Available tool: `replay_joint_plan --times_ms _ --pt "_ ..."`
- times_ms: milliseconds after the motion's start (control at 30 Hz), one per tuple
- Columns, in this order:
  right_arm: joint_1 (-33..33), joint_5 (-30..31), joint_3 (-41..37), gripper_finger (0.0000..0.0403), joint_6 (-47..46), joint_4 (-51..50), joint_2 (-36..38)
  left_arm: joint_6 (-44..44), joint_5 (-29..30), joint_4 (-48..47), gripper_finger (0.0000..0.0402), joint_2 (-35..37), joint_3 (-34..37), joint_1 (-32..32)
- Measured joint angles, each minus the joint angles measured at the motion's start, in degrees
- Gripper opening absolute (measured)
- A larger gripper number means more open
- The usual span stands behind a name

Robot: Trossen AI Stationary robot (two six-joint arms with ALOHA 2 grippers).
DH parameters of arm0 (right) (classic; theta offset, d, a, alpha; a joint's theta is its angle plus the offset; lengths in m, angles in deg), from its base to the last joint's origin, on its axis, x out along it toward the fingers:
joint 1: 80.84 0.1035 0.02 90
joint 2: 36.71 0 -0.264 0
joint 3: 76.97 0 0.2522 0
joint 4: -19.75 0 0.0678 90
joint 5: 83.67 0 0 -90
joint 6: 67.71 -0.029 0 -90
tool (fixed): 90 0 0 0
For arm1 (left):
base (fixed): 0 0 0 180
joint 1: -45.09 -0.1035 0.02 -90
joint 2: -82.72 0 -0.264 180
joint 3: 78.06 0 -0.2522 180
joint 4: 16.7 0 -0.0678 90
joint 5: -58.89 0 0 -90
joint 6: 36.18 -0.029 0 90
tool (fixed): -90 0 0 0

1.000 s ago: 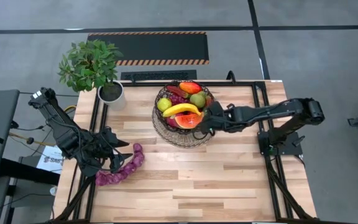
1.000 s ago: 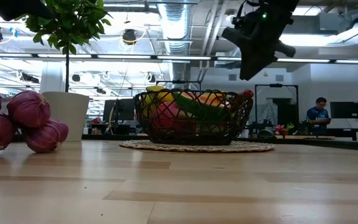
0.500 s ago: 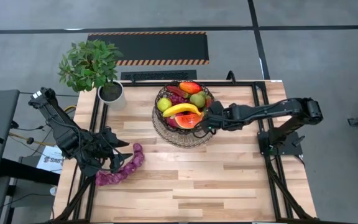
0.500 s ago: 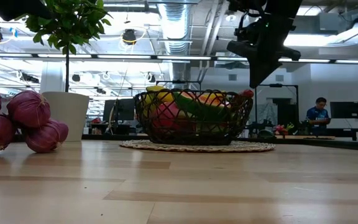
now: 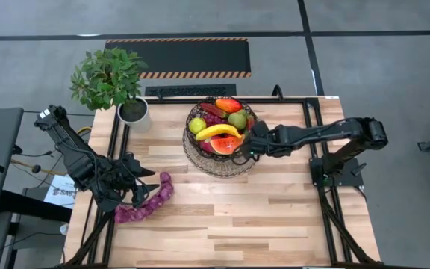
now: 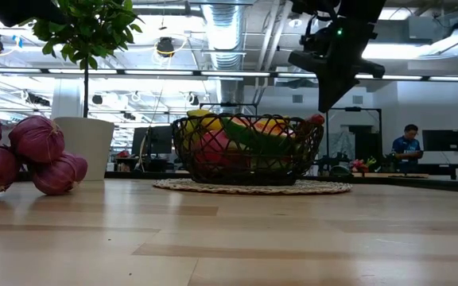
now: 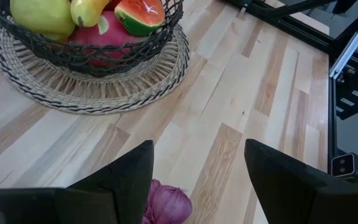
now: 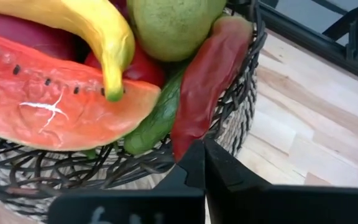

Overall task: Build produce basket
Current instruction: Put the red chili pepper into the basket, then put the purple garlic into the basket

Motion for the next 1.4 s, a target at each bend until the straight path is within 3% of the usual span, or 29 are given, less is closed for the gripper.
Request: replay_joint_plan --times_ms 733,1033,1200,1400 --pt "-2.07 -2.64 0.85 0.0010 3.48 1.86 -4.84 0.00 -0.39 0.08 0.0237 0.01 0.00 0.01" --pt "1.15 -2.81 8.53 0.0022 11.45 2.67 -4.37 -0.09 -1.73 0.06 0.0237 0.01 0.00 -0.01" --pt "6.37 -8.68 10.86 0.0069 26.37 20.26 -4.36 0.17 -6.66 0.04 0.0237 0.01 0.00 0.00" --pt "12.25 -12.14 10.82 0.0175 40.78 38.01 -9.48 2.65 -6.06 -1.24 0.0237 0.19 0.00 0.00"
